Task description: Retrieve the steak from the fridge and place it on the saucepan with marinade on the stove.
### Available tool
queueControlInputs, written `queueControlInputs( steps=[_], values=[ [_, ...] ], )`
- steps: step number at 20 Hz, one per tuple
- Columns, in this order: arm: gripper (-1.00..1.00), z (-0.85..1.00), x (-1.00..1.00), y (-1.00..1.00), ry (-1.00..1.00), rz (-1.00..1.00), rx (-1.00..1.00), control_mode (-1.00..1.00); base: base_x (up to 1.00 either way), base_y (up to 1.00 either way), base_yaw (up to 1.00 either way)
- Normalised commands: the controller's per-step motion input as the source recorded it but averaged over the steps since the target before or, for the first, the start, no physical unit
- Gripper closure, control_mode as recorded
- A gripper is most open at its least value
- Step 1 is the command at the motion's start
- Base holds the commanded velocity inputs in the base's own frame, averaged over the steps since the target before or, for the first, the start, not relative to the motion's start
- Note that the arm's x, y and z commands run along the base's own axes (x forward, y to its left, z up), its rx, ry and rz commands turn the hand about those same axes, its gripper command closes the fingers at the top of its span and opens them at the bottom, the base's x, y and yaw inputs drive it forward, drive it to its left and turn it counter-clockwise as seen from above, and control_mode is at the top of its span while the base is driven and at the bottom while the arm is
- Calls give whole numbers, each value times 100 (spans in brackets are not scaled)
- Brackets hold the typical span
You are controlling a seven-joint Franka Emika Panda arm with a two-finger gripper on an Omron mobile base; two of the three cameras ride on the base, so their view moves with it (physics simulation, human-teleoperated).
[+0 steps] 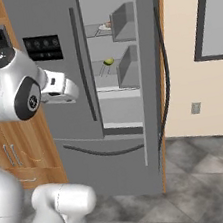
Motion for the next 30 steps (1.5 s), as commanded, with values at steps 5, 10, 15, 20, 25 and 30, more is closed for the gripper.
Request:
queueControlInputs(
  steps=[5,10,15,20,25,30],
  values=[
    [-100,-28,-8,0,0,0,0,-100,0,0,0],
    [-100,-8,-11,0,0,0,2,-100,0,0,0],
    [-100,0,-1,0,0,1,3,-100,0,0,0],
    [-100,0,0,0,2,0,5,-100,0,0,0],
    [-100,0,0,0,0,0,0,-100,0,0,0],
    [-100,1,0,0,0,0,0,100,0,0,0]
  ],
)
